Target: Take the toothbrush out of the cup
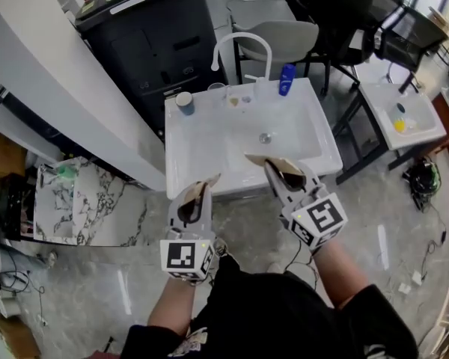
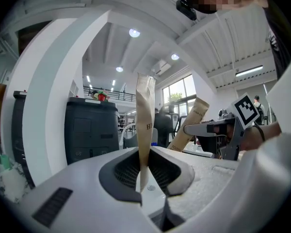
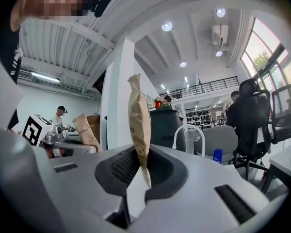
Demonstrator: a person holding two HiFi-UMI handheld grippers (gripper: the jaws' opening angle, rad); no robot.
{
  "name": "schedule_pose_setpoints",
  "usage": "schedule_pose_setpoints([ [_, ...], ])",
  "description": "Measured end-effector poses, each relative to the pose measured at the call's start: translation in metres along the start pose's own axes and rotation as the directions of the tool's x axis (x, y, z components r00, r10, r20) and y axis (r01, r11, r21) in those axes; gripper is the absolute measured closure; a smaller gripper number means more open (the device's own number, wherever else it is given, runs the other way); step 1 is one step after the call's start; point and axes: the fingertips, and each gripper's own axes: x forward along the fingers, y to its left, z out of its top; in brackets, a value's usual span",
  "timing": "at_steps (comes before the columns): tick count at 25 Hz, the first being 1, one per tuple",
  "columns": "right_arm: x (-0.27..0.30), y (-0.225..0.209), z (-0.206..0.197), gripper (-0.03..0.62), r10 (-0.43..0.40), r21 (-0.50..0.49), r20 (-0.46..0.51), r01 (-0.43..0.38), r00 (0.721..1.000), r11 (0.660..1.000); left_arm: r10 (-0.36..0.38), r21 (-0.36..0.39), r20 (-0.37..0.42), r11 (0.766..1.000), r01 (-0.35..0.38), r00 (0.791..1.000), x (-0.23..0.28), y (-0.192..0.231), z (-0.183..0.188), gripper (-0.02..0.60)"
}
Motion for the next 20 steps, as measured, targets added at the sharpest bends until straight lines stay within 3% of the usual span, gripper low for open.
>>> schedule_pose_setpoints([
  [10, -0.113, 0.006, -0.009, 0.566, 0.094, 0.02, 0.0, -0.094, 0.996, 0.995, 0.097, 0.007, -0.004, 0.995, -0.097, 0.995, -0.074, -0.114, -0.003, 0.537],
  [20, -0.139, 0.023, 0.003, 0.566, 0.109, 0.036, 0.029, -0.11, 0.994, 0.993, 0.128, 0.025, 0.002, 0.991, -0.128, 0.992, -0.101, -0.129, 0.013, 0.537],
])
